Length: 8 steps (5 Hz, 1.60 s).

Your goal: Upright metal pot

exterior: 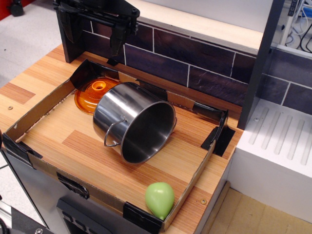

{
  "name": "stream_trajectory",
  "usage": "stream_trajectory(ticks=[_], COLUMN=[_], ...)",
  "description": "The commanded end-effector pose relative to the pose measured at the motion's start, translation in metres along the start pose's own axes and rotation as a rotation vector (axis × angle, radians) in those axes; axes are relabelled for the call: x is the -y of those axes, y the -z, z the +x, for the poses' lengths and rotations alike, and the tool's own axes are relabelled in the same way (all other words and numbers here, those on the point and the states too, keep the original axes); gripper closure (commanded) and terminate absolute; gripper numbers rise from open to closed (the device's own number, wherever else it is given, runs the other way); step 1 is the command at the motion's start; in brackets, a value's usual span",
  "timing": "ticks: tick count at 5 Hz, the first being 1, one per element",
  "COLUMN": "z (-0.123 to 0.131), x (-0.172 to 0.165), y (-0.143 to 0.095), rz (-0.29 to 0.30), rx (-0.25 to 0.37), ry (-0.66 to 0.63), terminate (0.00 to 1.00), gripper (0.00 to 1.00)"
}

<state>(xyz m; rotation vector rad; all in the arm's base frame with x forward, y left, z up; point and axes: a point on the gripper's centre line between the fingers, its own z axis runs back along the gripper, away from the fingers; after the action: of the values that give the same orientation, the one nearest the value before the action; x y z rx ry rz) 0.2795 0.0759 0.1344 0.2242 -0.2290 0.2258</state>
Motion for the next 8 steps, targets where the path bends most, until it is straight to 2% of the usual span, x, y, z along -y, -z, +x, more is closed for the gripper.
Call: stream_trajectory(ticks=[1,2,3,4,5,6,7,8], z=[0.000,-0.004,-0.010,-0.024,-0.051,-0.065,-0.079,-0.078], x=[0.000,0.018,0.038,0.058,0.078,0.088,0.099,0.099], y=[0.000,-0.019,-0.048,-0.065,-0.054,-0.041,-0.023,-0.011], rz=[0.000,0.013,-0.043,-0.107,-0.041,0.060,0.092,0.168], rx=[0.000,-0.012,0.012,-0.012,-0.024,0.059,0.058,0.107], ry=[0.000,0.003,0.029,0.100,0.219,0.241,0.315,0.311], terminate=[0.00,0.00,0.00,0.00,0.00,0.00,0.00,0.00], gripper=[0.00,0.00,0.00,0.00,0.00,0.00,0.00,0.00])
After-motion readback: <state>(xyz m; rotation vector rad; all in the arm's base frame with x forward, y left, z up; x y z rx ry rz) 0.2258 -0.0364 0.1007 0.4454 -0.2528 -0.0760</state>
